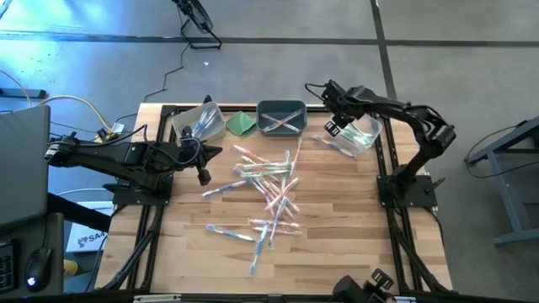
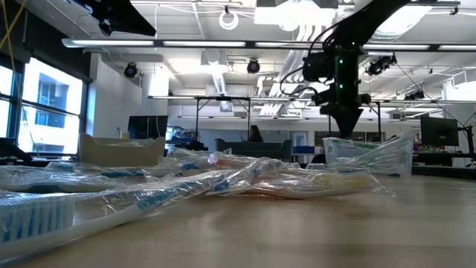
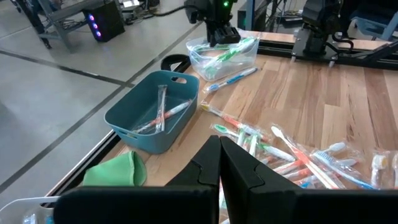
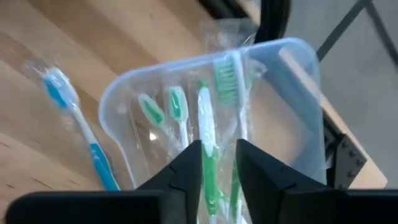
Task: Pick & Place Toothbrushes
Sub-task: Adjust the green toothbrush in the transparent bin
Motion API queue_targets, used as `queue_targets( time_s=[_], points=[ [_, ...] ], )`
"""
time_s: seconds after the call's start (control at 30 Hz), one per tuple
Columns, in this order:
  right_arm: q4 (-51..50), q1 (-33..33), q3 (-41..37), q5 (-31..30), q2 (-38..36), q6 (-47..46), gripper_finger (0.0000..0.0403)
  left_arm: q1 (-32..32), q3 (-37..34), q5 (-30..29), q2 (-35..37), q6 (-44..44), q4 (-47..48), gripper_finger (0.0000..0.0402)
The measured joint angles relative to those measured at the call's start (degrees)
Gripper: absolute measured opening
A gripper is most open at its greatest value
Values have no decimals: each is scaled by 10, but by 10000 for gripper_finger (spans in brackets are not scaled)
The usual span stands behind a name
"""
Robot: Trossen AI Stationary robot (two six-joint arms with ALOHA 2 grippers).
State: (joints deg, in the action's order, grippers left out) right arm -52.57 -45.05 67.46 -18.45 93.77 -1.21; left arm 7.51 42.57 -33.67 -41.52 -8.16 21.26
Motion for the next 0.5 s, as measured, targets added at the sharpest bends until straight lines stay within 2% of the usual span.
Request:
queue_targets(
  time_s=[0.07,0.27,0.4,0.5],
  points=[
    [-4,0,0,-2,14,0,117,0,0,0,0,0,0,0],
    [-6,14,0,-60,35,-1,187,0,0,0,0,0,0,0],
    [-5,24,0,-93,35,-1,204,0,0,0,0,1,4,0],
    [-3,16,0,-91,35,-1,202,0,0,0,0,2,12,0]
  ],
)
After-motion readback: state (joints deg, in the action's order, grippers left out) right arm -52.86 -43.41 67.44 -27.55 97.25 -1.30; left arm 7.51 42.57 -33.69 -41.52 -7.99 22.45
